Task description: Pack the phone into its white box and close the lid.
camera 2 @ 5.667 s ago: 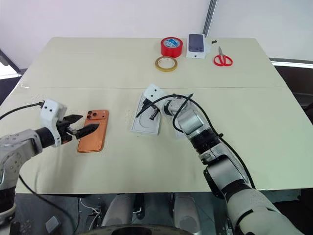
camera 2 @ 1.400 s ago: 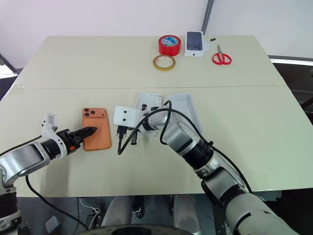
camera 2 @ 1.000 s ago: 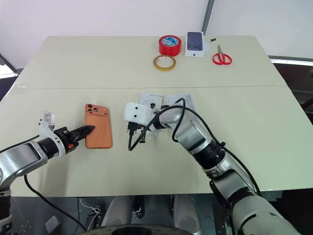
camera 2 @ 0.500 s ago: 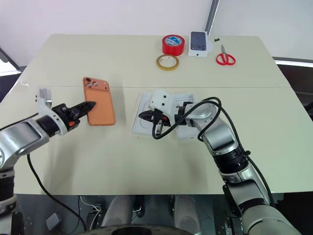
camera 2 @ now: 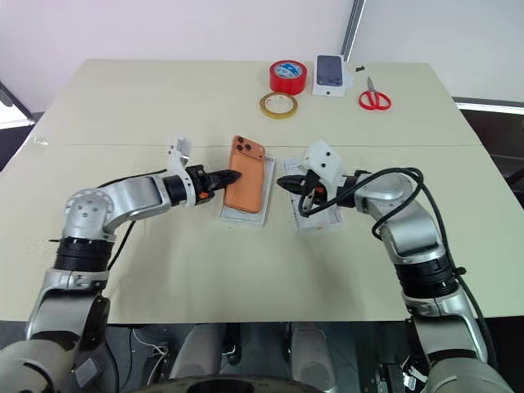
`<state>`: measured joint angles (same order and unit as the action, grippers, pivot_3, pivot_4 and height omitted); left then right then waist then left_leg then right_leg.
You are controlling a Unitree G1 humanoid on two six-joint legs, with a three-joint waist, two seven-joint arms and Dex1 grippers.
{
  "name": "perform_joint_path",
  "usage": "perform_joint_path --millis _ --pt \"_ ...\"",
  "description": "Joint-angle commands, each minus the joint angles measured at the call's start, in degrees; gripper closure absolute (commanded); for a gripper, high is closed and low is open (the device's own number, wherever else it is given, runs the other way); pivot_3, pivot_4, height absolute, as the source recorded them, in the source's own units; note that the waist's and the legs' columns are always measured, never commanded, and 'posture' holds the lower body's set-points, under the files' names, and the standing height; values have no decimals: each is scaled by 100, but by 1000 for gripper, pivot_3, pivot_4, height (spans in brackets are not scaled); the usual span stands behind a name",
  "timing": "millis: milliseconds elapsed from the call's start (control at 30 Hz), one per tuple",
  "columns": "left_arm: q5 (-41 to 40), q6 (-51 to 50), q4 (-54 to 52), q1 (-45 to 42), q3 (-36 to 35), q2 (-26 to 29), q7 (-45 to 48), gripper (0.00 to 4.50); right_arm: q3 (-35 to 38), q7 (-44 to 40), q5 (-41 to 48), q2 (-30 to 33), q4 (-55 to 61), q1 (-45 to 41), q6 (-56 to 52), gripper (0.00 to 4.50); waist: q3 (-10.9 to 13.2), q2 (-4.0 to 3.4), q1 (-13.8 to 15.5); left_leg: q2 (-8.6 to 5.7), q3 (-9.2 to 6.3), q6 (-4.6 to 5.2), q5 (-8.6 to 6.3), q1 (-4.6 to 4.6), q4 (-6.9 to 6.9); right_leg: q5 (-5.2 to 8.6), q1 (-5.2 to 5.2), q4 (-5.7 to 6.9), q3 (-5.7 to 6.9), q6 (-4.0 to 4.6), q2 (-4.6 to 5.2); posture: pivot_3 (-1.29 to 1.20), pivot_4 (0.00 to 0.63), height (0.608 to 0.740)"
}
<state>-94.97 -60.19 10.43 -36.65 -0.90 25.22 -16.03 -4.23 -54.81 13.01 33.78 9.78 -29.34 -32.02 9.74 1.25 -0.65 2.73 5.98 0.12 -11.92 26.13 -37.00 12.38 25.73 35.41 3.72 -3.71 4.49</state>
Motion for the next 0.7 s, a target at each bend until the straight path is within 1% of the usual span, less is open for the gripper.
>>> perform_joint_path --millis 33,233,500,567,600,700 --pt "291 -171 87 -267 -173 -93 374 4446 233 4 205 141 247 75 78 4500 0 0 0 0 -2 1 -1 0 -1 -1 0 0 0 -1 1 0 150 740" --pt "670 -344 236 -356 -397 -287 606 4446 255 41 249 294 367 315 125 4500 1 2 26 0 -5 4 -2 1 -4 -1 -2 0 1 -5 3 0 150 740" --pt "1069 -543 246 -314 -613 -589 606 4446 141 83 219 265 214 194 232 4500 2 2 28 0 -9 6 -3 1 -9 -7 -7 0 1 -14 4 0 150 740" --pt "1120 -595 217 -308 -685 -655 597 3516 120 81 206 263 157 150 267 4500 2 2 27 -1 -8 6 -3 0 -10 -7 -8 0 1 -14 4 0 150 740" --pt "1139 -621 193 -304 -718 -681 591 3251 113 77 204 266 133 137 285 4500 2 2 28 -1 -8 6 -3 0 -11 -7 -9 0 1 -14 4 0 150 740" --pt "1229 -707 98 -289 -788 -705 604 1699 92 71 201 276 97 116 319 4500 2 2 27 -1 -9 7 -4 -4 -11 -7 -13 0 1 -15 4 0 150 740"
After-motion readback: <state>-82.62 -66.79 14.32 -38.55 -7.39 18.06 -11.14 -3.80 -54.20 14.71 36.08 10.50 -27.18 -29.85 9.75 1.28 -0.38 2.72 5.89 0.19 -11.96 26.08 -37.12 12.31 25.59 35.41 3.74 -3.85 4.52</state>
